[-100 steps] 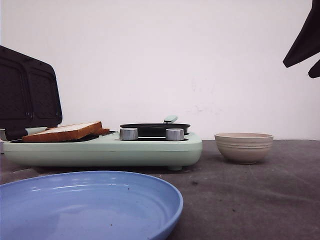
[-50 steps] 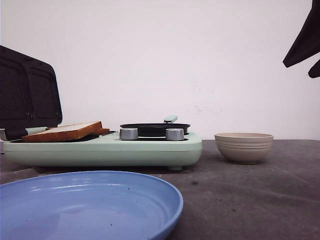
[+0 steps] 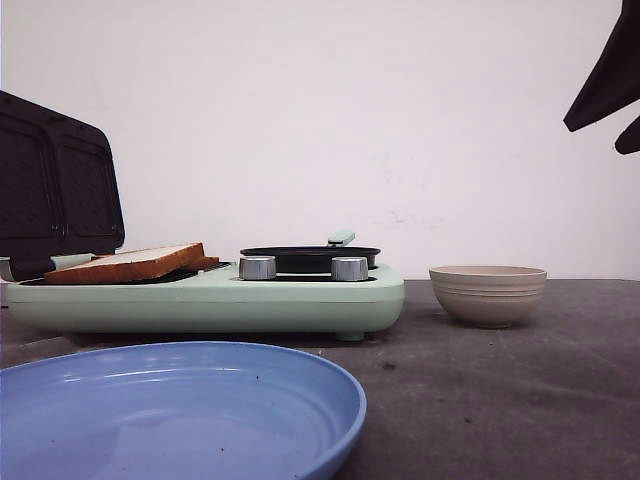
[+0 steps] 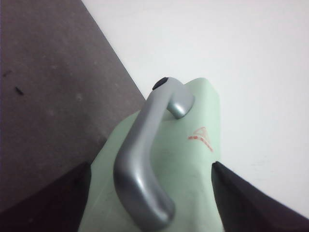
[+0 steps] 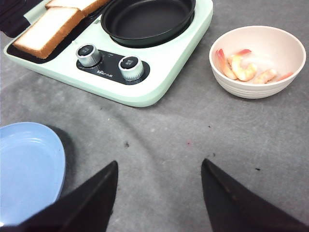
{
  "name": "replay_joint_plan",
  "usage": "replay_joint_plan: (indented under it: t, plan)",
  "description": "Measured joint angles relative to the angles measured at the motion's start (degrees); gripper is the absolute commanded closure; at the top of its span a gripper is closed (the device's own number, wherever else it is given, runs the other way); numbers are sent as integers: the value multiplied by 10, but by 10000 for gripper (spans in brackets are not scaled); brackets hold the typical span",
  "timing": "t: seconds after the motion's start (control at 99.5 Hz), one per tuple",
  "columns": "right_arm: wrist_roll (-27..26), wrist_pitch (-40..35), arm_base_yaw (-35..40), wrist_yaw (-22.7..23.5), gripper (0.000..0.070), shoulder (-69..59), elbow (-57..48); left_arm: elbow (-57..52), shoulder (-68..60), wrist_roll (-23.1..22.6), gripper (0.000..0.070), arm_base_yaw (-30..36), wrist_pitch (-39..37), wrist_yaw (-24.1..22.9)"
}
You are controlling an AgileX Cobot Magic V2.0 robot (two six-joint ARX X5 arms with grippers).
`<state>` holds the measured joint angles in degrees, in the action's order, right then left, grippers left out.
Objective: Make breakfast with bread and shrimp
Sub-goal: 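Move the left gripper toward the grill lid handle, then grasp the grey lid handle with the left gripper and swing lid down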
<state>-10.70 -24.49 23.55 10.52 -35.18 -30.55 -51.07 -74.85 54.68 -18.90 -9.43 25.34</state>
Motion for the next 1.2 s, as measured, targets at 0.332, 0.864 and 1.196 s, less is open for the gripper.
replay_joint_plan:
  t: [0.332,0.864,1.196]
  plan:
    - [-4,0,0,0,372,0,0,0,-39,4,289,-1,-36,17]
    - [-16,3,0,0,372,0,0,-10,-54,24,694,-2,-50,27]
    - [-16,3,0,0,372,0,0,-10,-53,15,695,7,-51,23]
